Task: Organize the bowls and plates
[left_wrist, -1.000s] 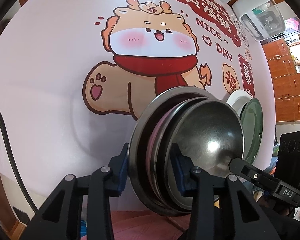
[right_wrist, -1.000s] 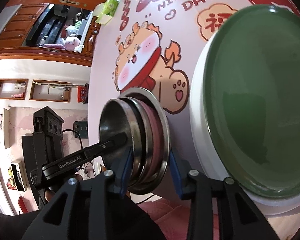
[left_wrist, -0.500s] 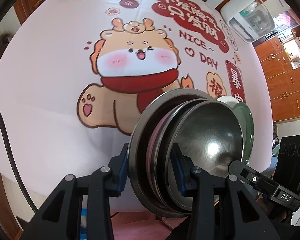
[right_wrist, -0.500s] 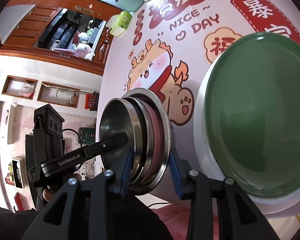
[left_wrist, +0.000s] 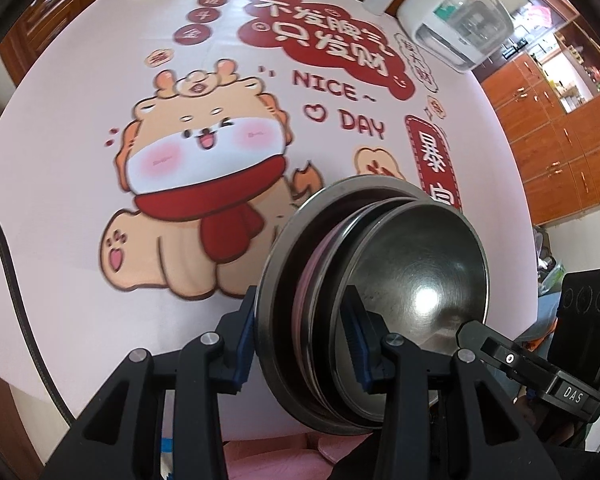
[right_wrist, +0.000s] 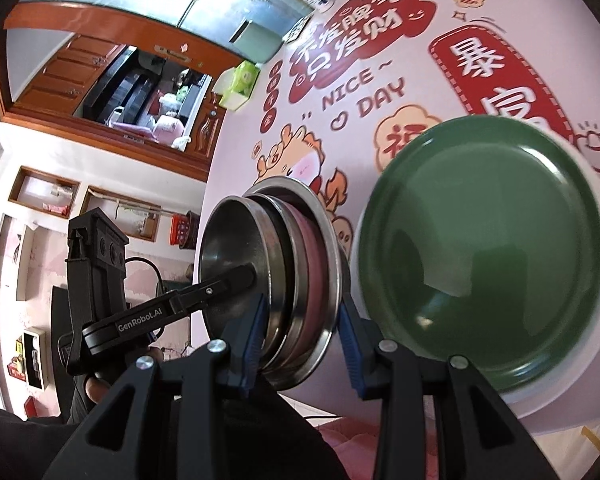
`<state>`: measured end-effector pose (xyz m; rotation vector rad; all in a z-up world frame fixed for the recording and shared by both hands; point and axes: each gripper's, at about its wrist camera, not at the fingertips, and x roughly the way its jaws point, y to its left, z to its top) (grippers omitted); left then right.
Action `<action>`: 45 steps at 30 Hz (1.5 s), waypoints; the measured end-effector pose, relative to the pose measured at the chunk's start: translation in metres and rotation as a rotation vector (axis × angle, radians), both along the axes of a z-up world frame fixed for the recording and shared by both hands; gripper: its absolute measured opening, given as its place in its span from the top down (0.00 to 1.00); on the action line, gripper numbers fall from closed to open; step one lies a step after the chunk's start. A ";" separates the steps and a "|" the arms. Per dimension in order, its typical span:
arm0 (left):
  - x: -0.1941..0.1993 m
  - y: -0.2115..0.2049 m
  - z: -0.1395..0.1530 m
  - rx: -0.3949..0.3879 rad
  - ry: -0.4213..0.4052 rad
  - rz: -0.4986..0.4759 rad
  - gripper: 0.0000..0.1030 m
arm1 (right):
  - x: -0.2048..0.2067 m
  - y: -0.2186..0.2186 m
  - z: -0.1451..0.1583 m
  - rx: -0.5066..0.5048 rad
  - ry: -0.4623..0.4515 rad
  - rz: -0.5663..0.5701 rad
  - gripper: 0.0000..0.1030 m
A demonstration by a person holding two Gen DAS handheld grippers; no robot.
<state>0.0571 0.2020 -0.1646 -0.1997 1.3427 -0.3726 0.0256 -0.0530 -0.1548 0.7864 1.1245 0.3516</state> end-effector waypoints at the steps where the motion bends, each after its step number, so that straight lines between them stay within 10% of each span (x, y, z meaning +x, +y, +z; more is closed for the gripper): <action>1: 0.001 -0.004 0.001 0.001 -0.002 -0.005 0.63 | -0.001 -0.006 0.000 0.001 0.000 -0.007 0.66; 45: 0.003 -0.155 -0.027 0.053 0.065 0.024 0.59 | 0.002 -0.142 -0.017 -0.008 0.101 0.066 0.66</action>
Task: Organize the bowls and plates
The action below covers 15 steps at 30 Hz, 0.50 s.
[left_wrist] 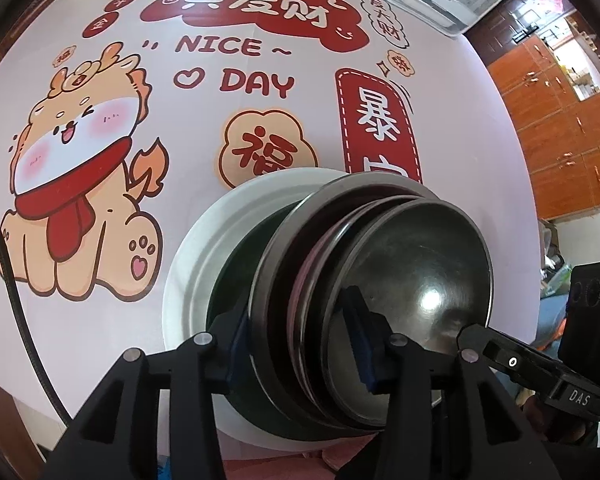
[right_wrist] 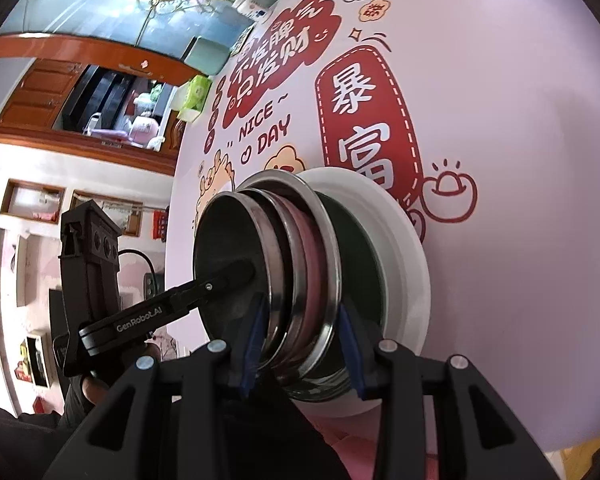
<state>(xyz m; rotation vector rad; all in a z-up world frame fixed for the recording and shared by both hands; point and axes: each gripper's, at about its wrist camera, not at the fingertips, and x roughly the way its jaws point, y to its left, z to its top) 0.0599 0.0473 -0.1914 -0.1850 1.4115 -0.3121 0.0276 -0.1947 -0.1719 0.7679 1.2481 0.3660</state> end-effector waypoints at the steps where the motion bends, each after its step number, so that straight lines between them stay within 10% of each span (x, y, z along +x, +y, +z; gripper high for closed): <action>1: 0.000 -0.001 0.000 0.006 0.000 0.008 0.57 | 0.002 0.000 0.000 0.002 -0.001 0.014 0.66; 15: -0.005 -0.009 0.011 0.136 -0.032 0.123 0.55 | 0.016 -0.002 0.002 0.001 0.009 0.141 0.63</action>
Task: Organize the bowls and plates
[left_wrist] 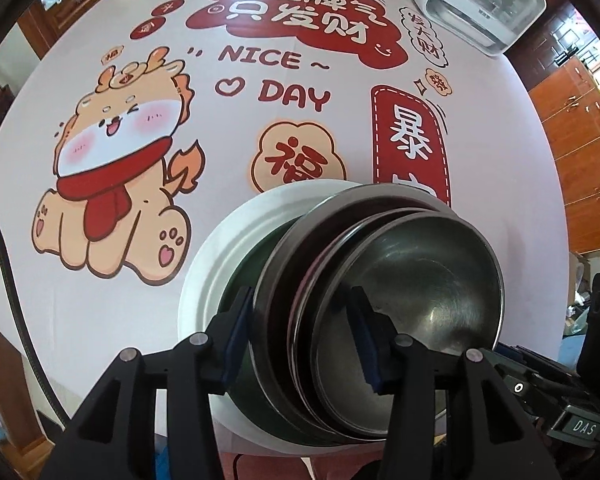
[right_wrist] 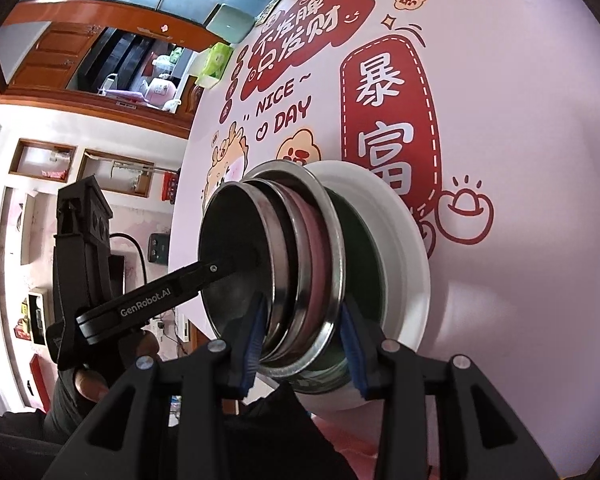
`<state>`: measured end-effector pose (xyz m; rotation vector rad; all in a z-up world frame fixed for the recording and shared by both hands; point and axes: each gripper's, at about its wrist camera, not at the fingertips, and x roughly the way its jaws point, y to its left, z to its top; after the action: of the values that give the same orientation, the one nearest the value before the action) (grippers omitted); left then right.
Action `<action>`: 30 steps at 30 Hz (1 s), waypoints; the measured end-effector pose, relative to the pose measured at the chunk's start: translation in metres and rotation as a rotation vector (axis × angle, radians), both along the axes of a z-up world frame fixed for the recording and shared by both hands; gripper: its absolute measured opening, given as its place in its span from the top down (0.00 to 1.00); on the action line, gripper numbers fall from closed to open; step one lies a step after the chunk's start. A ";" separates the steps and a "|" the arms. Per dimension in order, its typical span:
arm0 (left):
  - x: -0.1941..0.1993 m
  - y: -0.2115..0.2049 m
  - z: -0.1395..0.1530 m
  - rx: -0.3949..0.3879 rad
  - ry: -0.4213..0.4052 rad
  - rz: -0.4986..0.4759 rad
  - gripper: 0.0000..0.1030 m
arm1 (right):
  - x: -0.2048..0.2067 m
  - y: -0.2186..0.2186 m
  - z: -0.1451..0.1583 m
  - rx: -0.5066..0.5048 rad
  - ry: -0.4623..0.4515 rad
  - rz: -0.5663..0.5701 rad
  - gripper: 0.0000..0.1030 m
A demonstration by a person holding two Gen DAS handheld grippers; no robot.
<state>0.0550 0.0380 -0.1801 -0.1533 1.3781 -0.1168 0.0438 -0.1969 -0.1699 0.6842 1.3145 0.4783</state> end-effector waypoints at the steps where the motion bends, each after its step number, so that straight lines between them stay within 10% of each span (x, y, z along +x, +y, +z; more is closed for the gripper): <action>1: 0.000 0.000 0.003 0.006 -0.011 -0.001 0.55 | -0.001 0.000 0.001 -0.005 0.002 -0.004 0.63; 14: -0.007 0.016 0.022 -0.055 -0.100 -0.073 0.48 | -0.019 0.003 0.023 -0.138 -0.059 -0.189 0.57; 18: -0.018 0.028 0.034 -0.096 -0.141 -0.138 0.44 | -0.034 0.009 0.035 -0.176 -0.090 -0.298 0.38; 30: -0.070 0.101 0.079 -0.125 -0.272 -0.177 0.42 | -0.099 0.087 0.067 -0.275 -0.185 -0.426 0.20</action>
<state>-0.0152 0.1394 -0.1013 -0.1146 1.1112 -0.3598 -0.0552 -0.1103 -0.1031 0.6494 0.9994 0.0121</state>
